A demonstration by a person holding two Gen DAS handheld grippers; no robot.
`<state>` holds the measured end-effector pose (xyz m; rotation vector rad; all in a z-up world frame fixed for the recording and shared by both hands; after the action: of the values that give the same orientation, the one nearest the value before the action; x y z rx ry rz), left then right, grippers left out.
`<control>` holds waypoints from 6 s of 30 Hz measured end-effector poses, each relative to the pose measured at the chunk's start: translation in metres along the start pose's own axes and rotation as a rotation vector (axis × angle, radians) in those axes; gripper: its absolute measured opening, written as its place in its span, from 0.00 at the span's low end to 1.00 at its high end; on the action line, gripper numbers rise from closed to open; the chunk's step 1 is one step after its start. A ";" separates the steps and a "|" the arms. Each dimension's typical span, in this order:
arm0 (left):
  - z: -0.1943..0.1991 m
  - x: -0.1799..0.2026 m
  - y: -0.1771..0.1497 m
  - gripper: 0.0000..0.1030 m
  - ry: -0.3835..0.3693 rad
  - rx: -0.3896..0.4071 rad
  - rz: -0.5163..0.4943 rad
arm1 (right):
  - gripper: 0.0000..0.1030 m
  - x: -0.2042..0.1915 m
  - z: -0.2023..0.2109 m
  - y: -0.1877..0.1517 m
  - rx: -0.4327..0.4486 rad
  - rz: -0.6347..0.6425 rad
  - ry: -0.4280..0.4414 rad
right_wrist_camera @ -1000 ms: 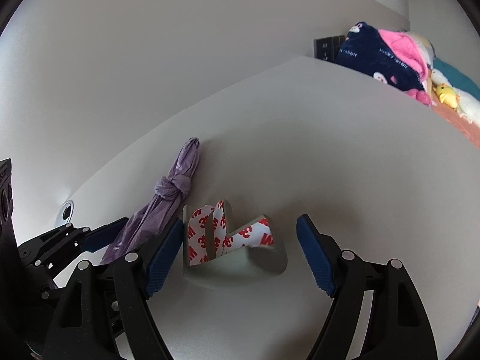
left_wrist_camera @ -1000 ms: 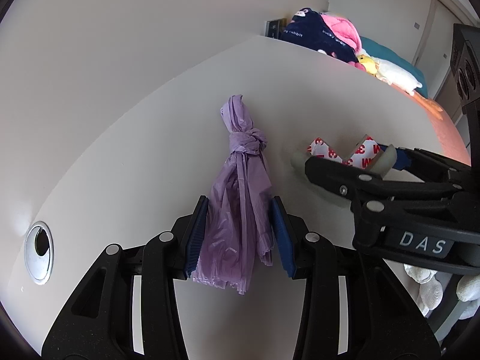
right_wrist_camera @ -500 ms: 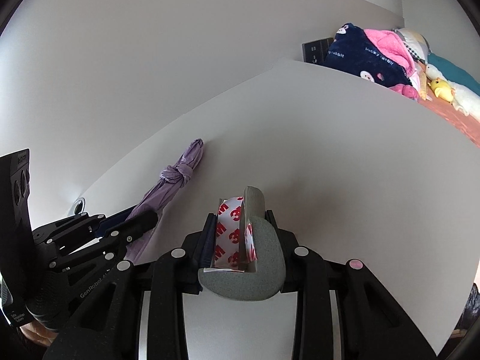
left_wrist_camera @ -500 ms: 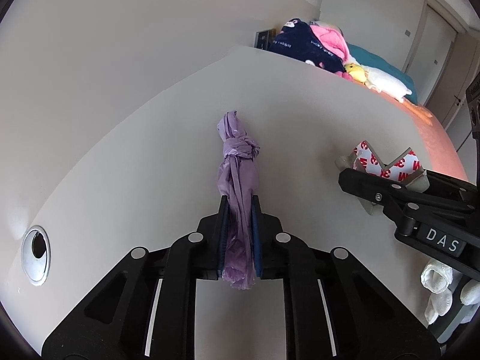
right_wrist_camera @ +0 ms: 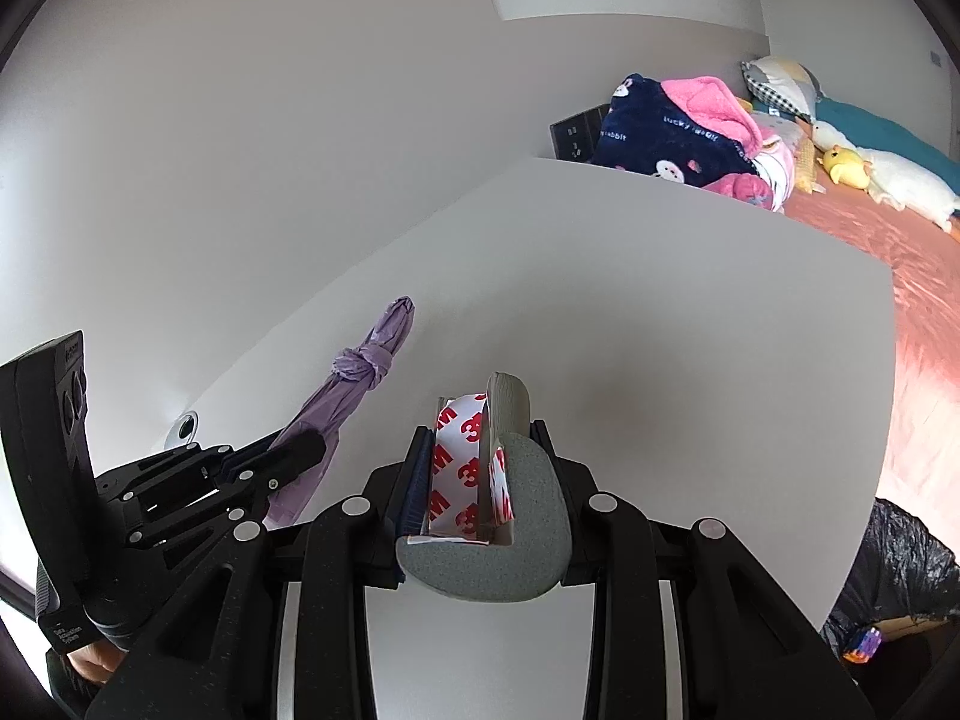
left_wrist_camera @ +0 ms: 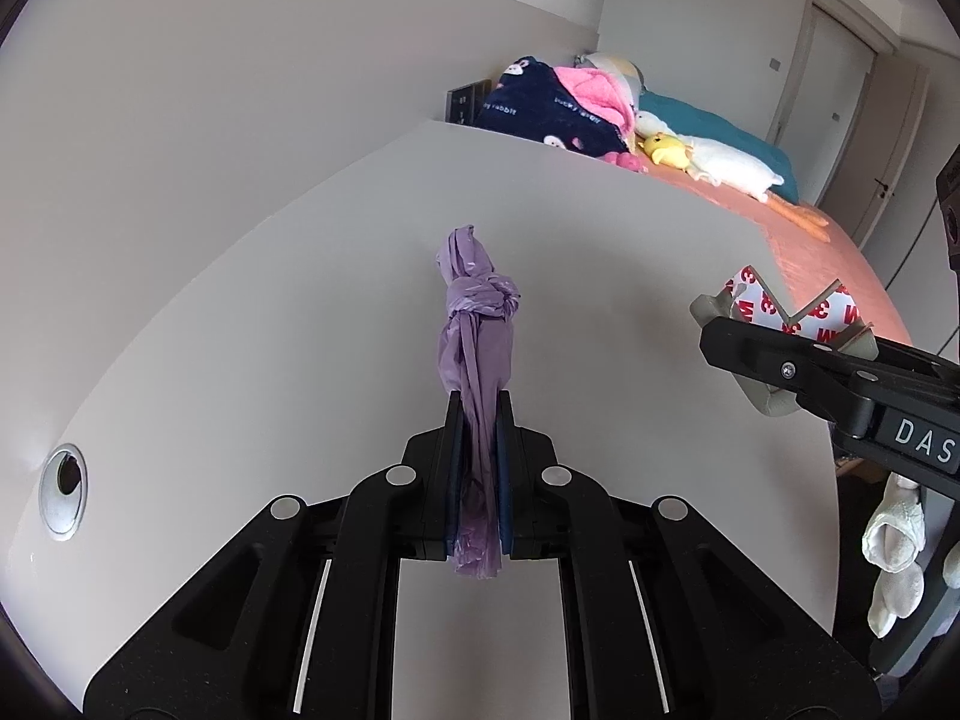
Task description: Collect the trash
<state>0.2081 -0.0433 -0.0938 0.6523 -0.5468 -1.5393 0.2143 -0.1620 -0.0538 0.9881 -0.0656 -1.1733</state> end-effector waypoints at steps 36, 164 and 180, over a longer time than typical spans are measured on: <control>0.096 0.120 -0.029 0.08 -0.142 0.065 -0.138 | 0.33 0.029 0.157 -0.042 0.175 -0.042 -0.071; 0.134 0.286 -0.079 0.94 -0.375 0.052 -0.492 | 0.87 0.146 0.289 -0.101 0.262 -0.260 -0.309; 0.136 0.280 -0.073 0.94 -0.372 0.071 -0.450 | 0.87 0.144 0.289 -0.099 0.262 -0.255 -0.307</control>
<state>0.0544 -0.3225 -0.0679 0.5679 -0.7722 -2.0944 0.0543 -0.4566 -0.0096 1.0582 -0.3539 -1.5745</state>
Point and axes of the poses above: each gripper's, at about its wrist camera, not at the fingertips, and z roughly against the way its jaws point, x to its right, y to its top, the point moved 7 cm from there along -z, roughly the way its jaws point, and after that the axes turned 14 degrees about y, right-handed, at the moved point
